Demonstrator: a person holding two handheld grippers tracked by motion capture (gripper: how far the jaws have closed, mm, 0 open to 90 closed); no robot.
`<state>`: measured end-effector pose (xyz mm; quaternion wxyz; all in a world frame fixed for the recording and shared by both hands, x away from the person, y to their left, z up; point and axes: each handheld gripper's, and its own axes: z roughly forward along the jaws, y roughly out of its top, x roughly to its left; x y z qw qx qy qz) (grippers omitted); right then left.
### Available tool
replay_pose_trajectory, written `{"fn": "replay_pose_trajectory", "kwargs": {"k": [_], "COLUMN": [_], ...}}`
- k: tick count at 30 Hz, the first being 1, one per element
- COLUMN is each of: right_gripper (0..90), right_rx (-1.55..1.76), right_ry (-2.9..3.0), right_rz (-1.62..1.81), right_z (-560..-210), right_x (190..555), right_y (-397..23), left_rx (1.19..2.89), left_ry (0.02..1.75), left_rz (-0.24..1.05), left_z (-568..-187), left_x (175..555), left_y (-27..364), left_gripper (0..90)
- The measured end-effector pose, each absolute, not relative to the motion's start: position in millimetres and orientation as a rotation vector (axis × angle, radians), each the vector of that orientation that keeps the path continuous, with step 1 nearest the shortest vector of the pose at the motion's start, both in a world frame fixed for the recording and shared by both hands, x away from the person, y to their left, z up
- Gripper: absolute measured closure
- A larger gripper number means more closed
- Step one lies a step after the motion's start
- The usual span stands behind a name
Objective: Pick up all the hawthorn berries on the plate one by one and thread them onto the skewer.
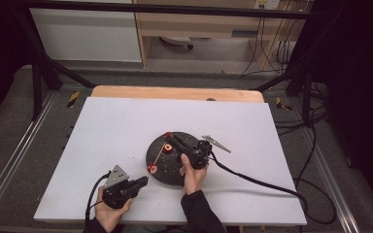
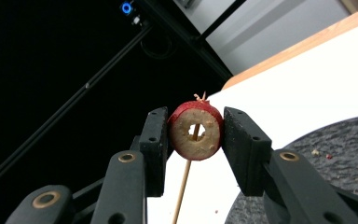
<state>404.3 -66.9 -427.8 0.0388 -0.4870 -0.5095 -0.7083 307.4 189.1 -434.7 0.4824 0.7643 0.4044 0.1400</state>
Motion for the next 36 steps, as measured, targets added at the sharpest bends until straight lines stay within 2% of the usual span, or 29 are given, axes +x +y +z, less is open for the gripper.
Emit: {"fn": "replay_pose_trajectory", "kwargs": {"k": [16, 28, 36], "right_gripper": [61.8, 60.8, 42.0], "right_rx": [-1.438, -1.427, -1.422], "right_ry": [-1.661, -1.704, -1.878], "right_rz": [-2.118, -2.078, -2.066], "right_z": [-437.6, -437.6, -424.8], "right_x": [390.7, 387.5, 383.8], "right_y": [-61.4, -61.3, -76.3], "left_rx": [1.865, 1.882, 1.906], "left_ry": [0.992, 0.968, 0.962], "left_rz": [0.337, 0.337, 0.356], "left_z": [-417.7, -417.2, -422.6], "left_x": [335.8, 339.1, 330.0], "left_y": [170.2, 171.9, 195.8], "left_gripper": [88.7, 88.7, 88.6]}}
